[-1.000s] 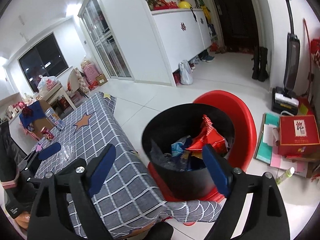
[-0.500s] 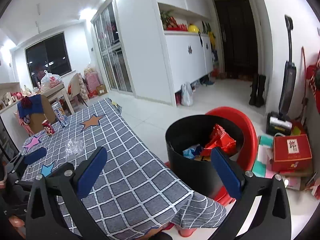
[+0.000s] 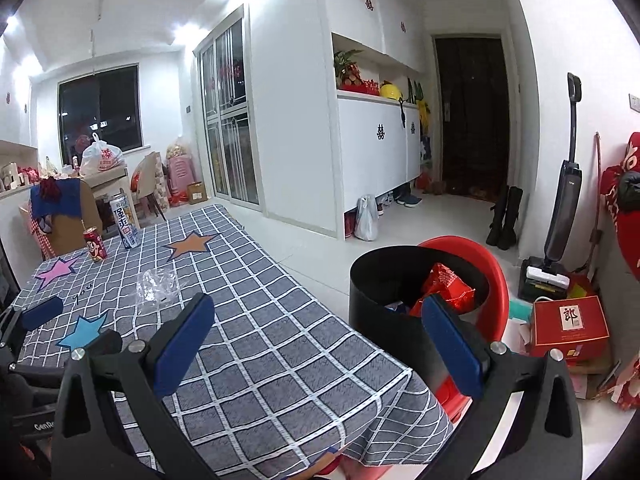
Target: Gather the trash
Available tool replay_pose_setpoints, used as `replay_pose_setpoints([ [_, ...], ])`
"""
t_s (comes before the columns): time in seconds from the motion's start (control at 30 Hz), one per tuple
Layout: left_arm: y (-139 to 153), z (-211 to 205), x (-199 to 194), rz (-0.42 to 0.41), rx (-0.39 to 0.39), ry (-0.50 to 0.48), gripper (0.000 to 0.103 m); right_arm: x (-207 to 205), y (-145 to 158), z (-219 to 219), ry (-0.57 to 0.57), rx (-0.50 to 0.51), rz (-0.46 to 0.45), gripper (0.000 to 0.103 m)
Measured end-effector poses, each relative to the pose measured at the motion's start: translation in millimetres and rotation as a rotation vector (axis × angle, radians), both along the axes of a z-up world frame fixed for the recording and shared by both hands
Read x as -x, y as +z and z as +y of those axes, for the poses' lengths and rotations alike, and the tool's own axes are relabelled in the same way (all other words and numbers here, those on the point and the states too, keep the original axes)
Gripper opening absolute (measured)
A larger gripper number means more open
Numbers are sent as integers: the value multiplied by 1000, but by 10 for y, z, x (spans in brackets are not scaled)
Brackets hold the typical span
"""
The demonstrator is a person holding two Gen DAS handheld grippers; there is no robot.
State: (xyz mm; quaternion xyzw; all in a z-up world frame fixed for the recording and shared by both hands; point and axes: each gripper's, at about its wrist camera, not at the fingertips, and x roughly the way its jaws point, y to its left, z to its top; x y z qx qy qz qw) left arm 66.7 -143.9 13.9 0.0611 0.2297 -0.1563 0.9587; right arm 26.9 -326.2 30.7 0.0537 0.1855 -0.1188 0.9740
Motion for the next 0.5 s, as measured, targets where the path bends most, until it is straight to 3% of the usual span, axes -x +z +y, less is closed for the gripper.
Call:
replay_pose_setpoints([
  [0.5,-80,278,49,14,53,82,103,71,-51,223,-13,38,-13,103],
])
